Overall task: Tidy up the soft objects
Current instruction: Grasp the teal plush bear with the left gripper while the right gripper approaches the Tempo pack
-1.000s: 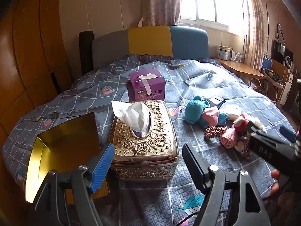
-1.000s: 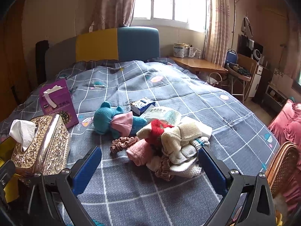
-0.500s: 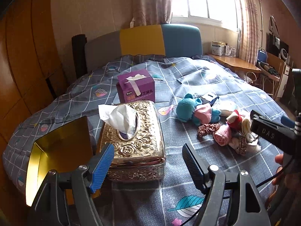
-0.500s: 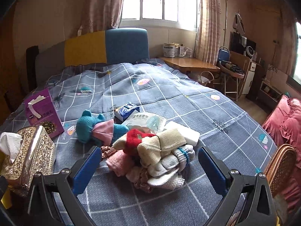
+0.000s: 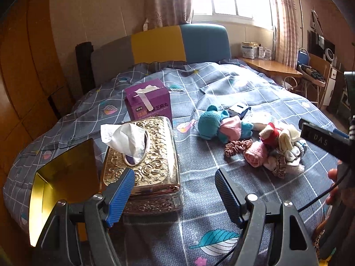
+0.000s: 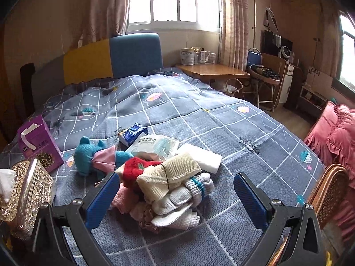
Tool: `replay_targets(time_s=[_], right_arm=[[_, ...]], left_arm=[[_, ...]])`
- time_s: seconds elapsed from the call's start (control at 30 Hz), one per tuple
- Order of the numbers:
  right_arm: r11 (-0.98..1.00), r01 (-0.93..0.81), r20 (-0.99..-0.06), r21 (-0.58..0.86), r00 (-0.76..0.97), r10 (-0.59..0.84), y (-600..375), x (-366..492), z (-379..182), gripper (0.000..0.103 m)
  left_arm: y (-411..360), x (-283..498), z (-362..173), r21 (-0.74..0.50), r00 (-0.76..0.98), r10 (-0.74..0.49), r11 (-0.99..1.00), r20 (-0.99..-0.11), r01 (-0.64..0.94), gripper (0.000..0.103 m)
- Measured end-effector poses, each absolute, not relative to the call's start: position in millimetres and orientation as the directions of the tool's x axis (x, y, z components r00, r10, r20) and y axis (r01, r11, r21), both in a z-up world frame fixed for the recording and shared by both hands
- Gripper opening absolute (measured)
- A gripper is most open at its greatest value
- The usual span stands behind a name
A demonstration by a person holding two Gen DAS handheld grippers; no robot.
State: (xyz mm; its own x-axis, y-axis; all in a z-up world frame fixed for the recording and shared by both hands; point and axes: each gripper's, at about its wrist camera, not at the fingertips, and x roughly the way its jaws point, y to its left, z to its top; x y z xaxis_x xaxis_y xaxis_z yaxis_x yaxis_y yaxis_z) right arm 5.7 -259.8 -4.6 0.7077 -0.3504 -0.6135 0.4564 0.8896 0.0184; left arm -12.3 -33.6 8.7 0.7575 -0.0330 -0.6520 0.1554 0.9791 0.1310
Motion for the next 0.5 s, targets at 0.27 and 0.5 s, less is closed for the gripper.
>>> replay_targets(time_s=[0.27, 0.5], right_arm=[[0.852, 0.508, -0.646, 0.125, 0.693, -0.319, -306.9, 7.9, -3.2, 0.103], [0.816, 0.534, -0.702, 0.221, 0.668, -0.247, -344.8, 21.4, -16.2, 0.103]], left_arm=[[-41.2, 0.4, 6.4, -0.016, 0.665, -0.242, 0.945, -0.707, 0.326, 0.076], [-78.8, 46.7, 13.8, -0.133, 0.504, -0.357, 0.894, -0.786, 0.427, 0.076]])
